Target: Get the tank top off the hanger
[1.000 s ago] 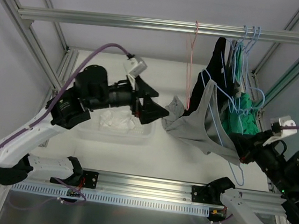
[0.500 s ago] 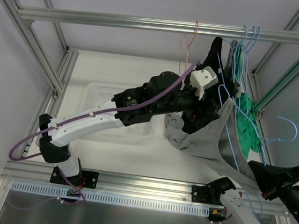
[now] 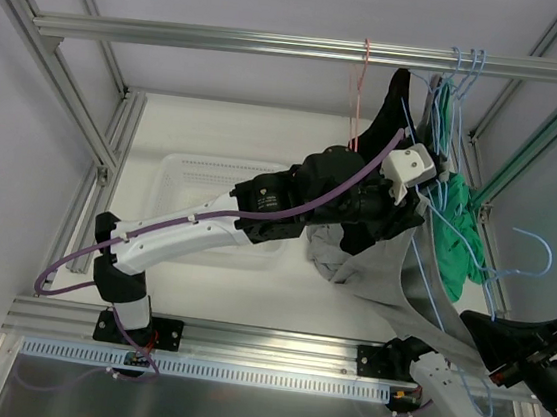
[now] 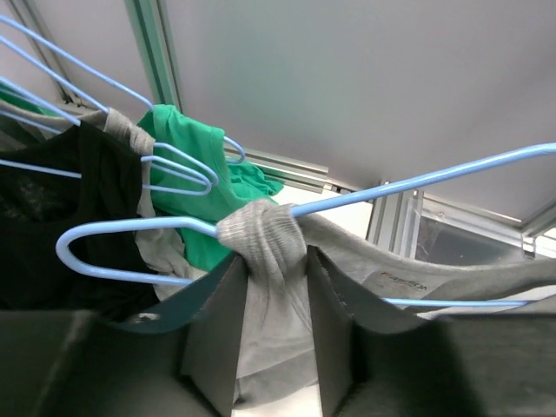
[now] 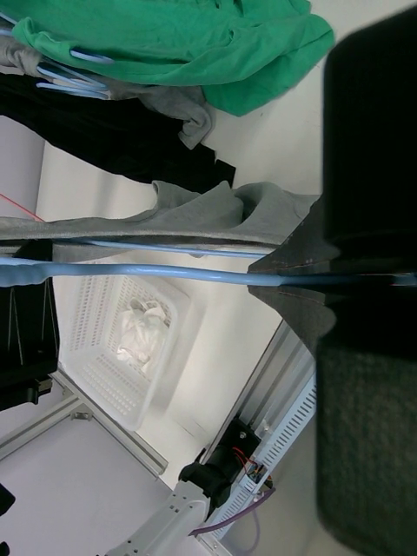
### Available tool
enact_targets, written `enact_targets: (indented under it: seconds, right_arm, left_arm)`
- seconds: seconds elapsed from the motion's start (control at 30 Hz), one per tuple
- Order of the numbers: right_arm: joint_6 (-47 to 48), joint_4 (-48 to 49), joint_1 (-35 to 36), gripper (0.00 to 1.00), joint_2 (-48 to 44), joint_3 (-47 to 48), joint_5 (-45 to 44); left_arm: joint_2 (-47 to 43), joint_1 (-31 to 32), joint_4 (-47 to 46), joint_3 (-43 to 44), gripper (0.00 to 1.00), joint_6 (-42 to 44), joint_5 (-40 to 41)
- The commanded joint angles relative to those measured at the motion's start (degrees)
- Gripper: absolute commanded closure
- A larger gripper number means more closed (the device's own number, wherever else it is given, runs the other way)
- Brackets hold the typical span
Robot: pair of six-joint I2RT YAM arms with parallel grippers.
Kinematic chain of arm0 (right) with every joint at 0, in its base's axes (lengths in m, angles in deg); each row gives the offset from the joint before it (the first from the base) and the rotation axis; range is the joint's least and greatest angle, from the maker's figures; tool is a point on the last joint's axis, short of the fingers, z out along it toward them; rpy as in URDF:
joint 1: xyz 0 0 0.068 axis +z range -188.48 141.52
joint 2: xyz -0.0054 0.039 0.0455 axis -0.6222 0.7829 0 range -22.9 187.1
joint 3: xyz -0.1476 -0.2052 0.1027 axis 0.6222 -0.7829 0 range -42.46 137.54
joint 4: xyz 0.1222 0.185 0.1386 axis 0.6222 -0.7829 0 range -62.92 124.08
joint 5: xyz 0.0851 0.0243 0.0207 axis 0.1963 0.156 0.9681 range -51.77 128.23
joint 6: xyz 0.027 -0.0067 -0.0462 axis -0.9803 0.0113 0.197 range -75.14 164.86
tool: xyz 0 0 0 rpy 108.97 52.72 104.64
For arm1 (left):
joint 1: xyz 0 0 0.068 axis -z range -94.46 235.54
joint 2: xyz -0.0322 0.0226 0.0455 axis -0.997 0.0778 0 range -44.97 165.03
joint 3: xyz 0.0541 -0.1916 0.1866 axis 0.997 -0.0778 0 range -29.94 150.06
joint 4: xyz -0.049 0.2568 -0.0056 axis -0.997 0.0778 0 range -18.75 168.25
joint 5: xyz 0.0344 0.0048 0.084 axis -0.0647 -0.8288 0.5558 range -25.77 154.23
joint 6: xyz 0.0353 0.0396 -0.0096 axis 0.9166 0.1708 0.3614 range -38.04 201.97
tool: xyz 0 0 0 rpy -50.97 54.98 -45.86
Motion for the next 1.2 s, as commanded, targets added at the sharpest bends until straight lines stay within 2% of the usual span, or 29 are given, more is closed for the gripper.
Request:
enact_targets:
  seconds: [0.0,0.03,0.1,0.13,0.17,0.3,0.4,0.63,0.8,1.0,1.1,1.17]
  right_arm:
    - [-0.2,1.9,0.1,1.0,-0.2,1.6,1.4]
    - [-0.2,1.9,0.0,1.0,-0.2,2.1,1.3]
    - [-0.2,1.9,0.1,1.0,-0.2,2.3,1.1]
    - [-0.2,2.0,0.0,1.0,-0.2,2.3,1.1]
    - [-0.1,1.9,0.1,1.0,-0.3,2.3,1.2]
    - [1.2,1.9,0.1,1.0,-1.0,0.0,1.4]
    - [4.0,2.2,0.3,1.0,-2.6,-4.3,3.3]
    - [6.9,1.4,0.5,1.0,-7.4,-7.2,8.8]
    - [7.9,2.3,1.3,1.0,-10.6,-6.3,13.0]
    - [7.7,4.7,1.3,1.0,-13.1,-3.4,9.2]
    - [7.6,10.7,1.4,1.0,-15.8,-7.0,11.0]
    - [6.9,16.8,1.2,1.0,-17.1,-9.6,11.3]
  left_arm:
    - [-0.6,0.1,-2.0,1.5,0.74,1.0,1.7]
    - [-1.0,0.1,-2.0,1.2,0.82,1.2,1.8]
    - [-1.6,0.1,-2.0,0.6,0.89,1.3,3.2]
    - [-2.1,0.1,-2.0,0.5,0.97,1.4,3.7]
    - [-2.5,0.1,-2.0,0.2,1.0,1.5,4.1]
    - [-3.7,0.1,-2.0,0.1,1.0,1.1,8.5]
    - [-5.5,0.0,-2.0,0.1,1.0,-1.1,18.8]
    - [-7.7,-0.1,-2.0,-0.4,1.0,-6.8,33.6]
    - [-7.9,-0.1,-1.9,-0.7,1.0,-7.4,33.8]
    - [-7.3,-0.2,-1.9,-0.6,1.0,-8.3,29.5]
    - [-7.1,-0.2,-1.9,-0.4,1.0,-10.1,27.5]
    - [-6.9,-0.2,-2.0,-0.5,1.0,-11.2,23.0]
